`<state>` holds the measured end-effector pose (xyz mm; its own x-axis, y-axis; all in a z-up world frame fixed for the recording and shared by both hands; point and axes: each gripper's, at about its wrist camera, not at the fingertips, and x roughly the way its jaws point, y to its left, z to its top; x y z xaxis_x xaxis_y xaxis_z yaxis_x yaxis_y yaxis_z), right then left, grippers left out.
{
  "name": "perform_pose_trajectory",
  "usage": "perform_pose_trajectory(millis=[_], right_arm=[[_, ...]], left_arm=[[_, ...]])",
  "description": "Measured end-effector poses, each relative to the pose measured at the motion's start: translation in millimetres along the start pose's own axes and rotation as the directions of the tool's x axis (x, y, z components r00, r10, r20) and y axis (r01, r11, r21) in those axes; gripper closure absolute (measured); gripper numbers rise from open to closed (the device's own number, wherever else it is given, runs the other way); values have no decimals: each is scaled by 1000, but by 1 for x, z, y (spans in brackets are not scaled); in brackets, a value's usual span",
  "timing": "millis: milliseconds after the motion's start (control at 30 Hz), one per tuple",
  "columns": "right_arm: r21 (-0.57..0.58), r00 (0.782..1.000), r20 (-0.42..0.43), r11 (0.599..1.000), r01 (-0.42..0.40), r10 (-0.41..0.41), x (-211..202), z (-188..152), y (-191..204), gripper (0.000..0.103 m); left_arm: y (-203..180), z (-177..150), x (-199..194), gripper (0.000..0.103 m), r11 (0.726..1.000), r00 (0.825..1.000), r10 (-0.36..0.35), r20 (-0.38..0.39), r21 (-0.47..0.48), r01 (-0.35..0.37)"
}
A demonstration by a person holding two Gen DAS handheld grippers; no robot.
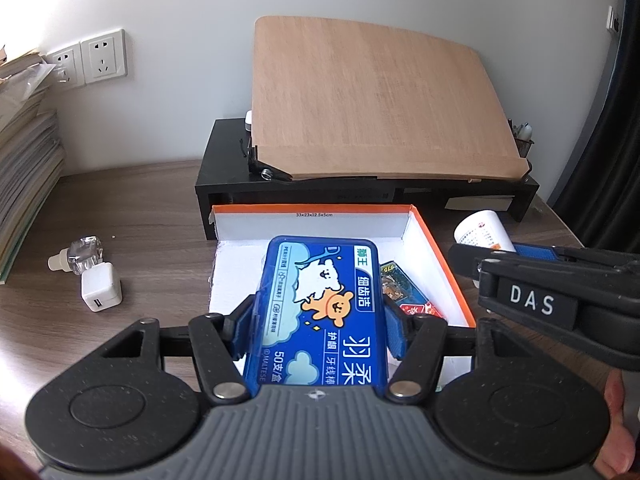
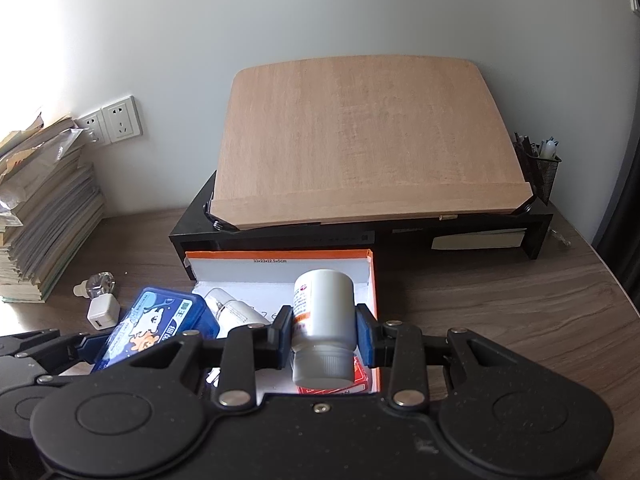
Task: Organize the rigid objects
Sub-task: 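Carry the blue box and white pill bottle over the tray with both tools, then open the left tool releasing the blue box while the right tool releases the pill bottle into the tray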
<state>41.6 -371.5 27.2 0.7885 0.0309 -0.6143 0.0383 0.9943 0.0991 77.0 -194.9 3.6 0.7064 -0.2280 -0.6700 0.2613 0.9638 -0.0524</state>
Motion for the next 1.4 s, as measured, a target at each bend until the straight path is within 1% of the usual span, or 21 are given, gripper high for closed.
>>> perform_pose_trajectory(millis=[667,933,1000,1100,1133,1167,1267,1400], right_arm=[[-13,999,-40,1000,-5,5,23,5,5,63],[-9,998,-63,1000,-5,4,38,7,5,63],[-13,998,-59,1000,-20,20,41,8,6,62],[-22,999,-28,999,-41,41,42,11,7,62],[-22,999,-12,999,-42,41,41,13,8,58],[-19,999,0,999,-40,40,39,14,8,54],[-11,1000,15,1000,-27,28,35,16,8,54],[13,1000,19,1000,1,-1,28,15,5,54]], left_arm=[[5,0,8,40,1000,999,-5,-34,6,5],[8,-1,13,40,999,998,-33,-58,10,34],[9,-1,13,40,999,997,-46,-66,8,46],[10,-2,14,40,998,995,-60,-77,14,61],[10,-2,14,40,998,995,-67,-80,15,68],[10,-2,14,40,997,994,-71,-82,16,73],[11,-3,14,40,995,992,-96,-85,11,97],[11,-4,9,39,992,989,-128,-68,11,129]])
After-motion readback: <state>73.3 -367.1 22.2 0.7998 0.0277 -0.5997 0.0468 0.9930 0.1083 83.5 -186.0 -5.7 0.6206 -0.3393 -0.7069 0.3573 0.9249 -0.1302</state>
